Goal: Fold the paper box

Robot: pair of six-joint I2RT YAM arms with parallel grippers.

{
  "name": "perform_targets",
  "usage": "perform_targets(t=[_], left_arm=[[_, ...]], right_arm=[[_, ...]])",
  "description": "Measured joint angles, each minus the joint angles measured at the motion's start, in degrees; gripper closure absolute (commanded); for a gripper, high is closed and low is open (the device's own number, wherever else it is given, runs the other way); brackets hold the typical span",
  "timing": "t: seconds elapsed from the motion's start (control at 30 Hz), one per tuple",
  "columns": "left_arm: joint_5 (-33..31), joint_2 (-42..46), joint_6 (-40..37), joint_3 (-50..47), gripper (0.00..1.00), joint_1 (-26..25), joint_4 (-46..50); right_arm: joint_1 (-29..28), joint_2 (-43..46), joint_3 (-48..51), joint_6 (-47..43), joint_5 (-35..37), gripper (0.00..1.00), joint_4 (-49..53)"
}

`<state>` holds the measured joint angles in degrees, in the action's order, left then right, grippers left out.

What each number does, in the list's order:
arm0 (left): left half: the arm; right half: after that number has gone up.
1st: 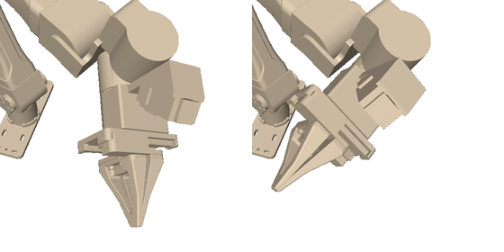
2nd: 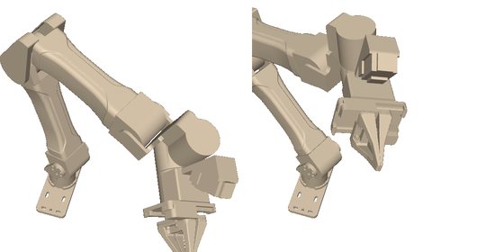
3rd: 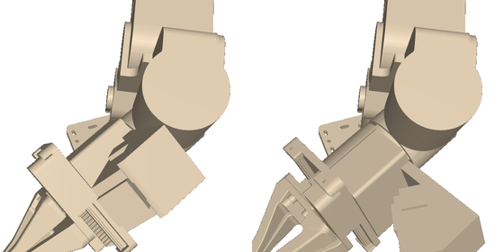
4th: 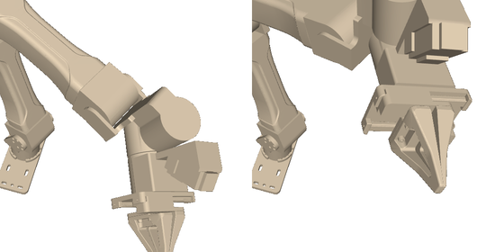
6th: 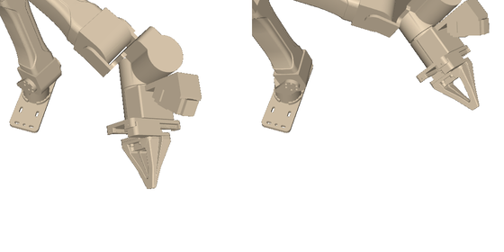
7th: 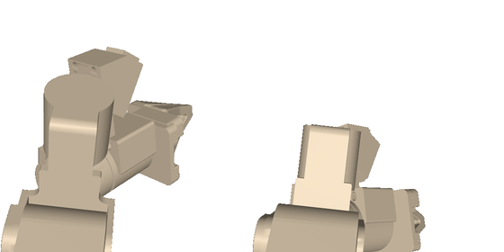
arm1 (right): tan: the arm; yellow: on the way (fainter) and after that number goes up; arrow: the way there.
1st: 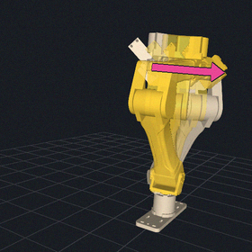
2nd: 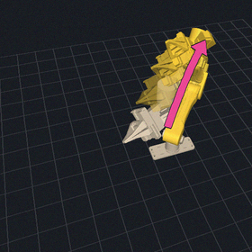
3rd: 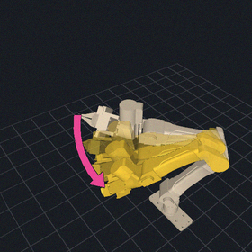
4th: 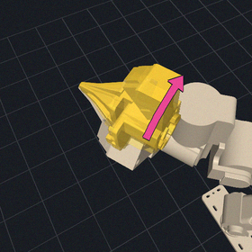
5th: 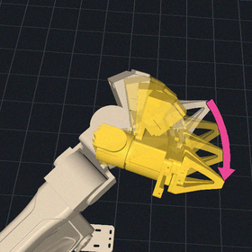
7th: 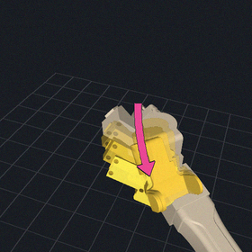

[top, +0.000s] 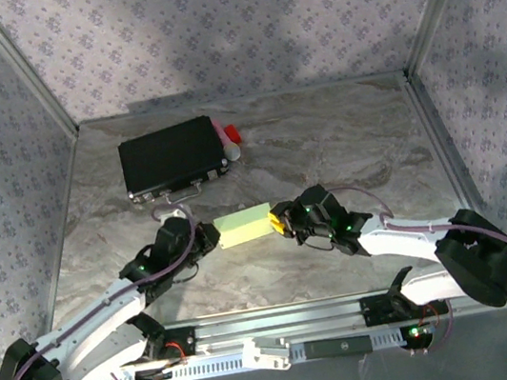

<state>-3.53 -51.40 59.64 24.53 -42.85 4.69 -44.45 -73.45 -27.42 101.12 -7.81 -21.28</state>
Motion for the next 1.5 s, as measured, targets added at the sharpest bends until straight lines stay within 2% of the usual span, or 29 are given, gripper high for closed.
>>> perform_targets(t=[0.17,0.37,0.5,0.63,0.77,0.83,0.87,0.9,0.93,1.0,1.13,1.27,1.37,1.43,1.5], left_arm=[[-1.22,0.02,-0.15,1.22,0.89,-3.93,2.23],[-4.50,-2.95,-0.15,3.13,0.88,-11.52,6.23],[-6.80,-5.05,0.33,3.13,0.88,-16.72,7.19],[-8.74,-6.29,0.96,3.17,0.88,-19.34,7.54],[-11.08,-4.79,1.11,3.74,0.86,-19.80,9.35],[-12.17,-2.97,0.98,4.63,0.83,-19.74,10.97],[-12.41,-1.70,0.83,5.20,0.80,-19.32,11.67],[-12.33,-0.57,0.50,5.57,0.76,-18.80,12.07],[-12.24,0.92,0.11,5.81,0.70,-17.81,12.24],[-11.43,3.98,-1.40,5.84,0.01,-14.91,12.44],[-8.48,10.54,-6.19,5.77,0.00,-6.54,12.94],[-8.50,14.45,-12.04,5.95,0.00,2.23,15.78],[-16.90,14.51,-15.08,7.21,0.00,6.34,20.20],[-25.14,14.01,-17.70,7.65,0.00,7.54,20.87],[-31.56,13.79,-23.34,6.47,0.00,8.96,17.70]], right_arm=[[1.53,3.37,-0.07,-4.22,-1.11,0.75,5.51],[4.02,10.54,2.23,-9.70,-1.42,0.72,12.85],[4.09,17.62,4.74,-13.14,0.57,0.70,22.45],[4.07,20.48,4.90,-15.74,2.03,0.69,28.87],[3.15,20.85,4.17,-18.73,4.02,0.60,33.51],[2.91,20.98,2.21,-21.14,5.51,0.43,36.76],[2.89,21.05,0.59,-22.80,6.43,0.32,38.53],[2.91,21.14,-0.79,-24.22,7.19,0.04,39.71],[3.06,21.40,-2.69,-26.62,8.15,0.01,40.98],[3.61,22.64,-5.33,-31.36,9.55,0.01,42.07],[4.17,31.58,-6.93,-41.33,16.85,0.01,44.78],[4.11,43.19,-6.86,-47.08,31.34,0.01,51.49],[5.42,49.70,-3.96,-53.24,43.39,0.01,50.64],[7.43,52.15,3.26,-63.52,48.48,0.01,41.66],[10.32,52.19,11.06,-72.24,49.59,0.01,32.44]])
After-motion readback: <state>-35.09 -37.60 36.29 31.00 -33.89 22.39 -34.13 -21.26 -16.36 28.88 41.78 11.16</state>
